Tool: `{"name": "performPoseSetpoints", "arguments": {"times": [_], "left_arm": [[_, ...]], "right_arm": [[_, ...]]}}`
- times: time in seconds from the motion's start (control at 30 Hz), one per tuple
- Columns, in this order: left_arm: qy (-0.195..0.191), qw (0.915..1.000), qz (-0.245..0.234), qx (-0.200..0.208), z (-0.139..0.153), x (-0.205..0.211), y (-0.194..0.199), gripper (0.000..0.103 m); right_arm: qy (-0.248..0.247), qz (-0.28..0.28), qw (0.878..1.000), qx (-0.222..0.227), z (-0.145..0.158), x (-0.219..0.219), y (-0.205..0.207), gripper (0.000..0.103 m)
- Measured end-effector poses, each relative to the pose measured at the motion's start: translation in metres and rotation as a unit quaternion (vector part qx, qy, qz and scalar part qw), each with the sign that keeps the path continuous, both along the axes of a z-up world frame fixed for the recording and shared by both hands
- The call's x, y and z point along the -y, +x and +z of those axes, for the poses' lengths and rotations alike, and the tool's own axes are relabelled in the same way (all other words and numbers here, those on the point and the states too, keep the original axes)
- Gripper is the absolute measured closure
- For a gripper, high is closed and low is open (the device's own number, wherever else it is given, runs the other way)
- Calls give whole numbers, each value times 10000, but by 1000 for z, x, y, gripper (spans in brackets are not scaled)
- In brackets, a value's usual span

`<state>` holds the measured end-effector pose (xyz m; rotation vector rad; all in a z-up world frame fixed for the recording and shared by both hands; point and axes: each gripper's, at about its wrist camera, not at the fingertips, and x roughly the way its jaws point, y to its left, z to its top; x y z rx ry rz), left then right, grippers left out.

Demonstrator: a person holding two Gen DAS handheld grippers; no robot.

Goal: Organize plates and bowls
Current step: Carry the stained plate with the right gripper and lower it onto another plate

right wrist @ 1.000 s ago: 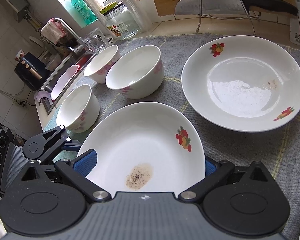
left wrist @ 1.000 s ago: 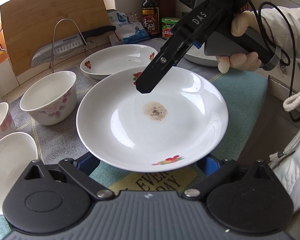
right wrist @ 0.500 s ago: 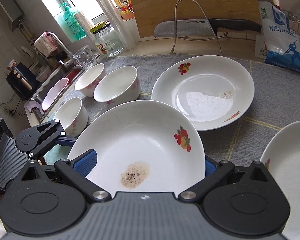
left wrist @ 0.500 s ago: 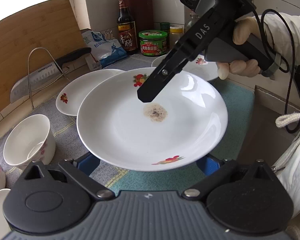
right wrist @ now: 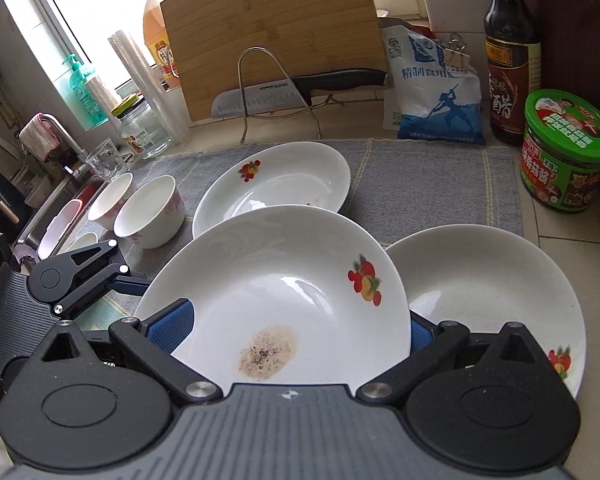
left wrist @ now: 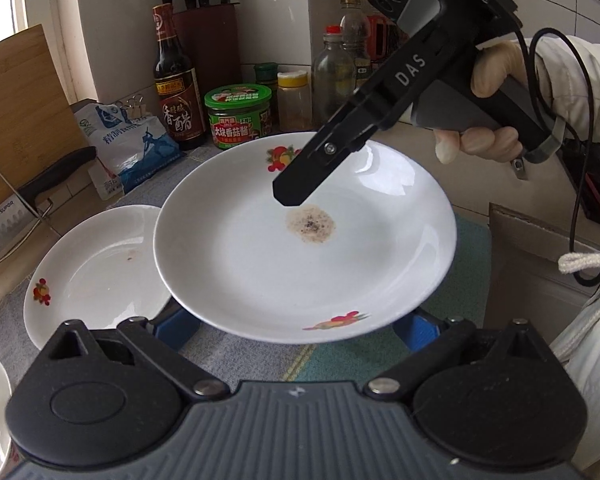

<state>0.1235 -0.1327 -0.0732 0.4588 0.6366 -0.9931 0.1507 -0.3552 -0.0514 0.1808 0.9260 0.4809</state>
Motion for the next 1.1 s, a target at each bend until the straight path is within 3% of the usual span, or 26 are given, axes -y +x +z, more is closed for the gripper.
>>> {"name": "performPoseSetpoints", "arguments": {"times": [0.43,1.1], "left_arm": [[163,9995,-239,-103,-11,44,34,2],[517,9978,-405,-57,-16,73,56,1]], "right_arm": [[65,-377,9991,-177,-21,57,15,0],[262,-639,9969,-368,-40,84,24,0]]}}
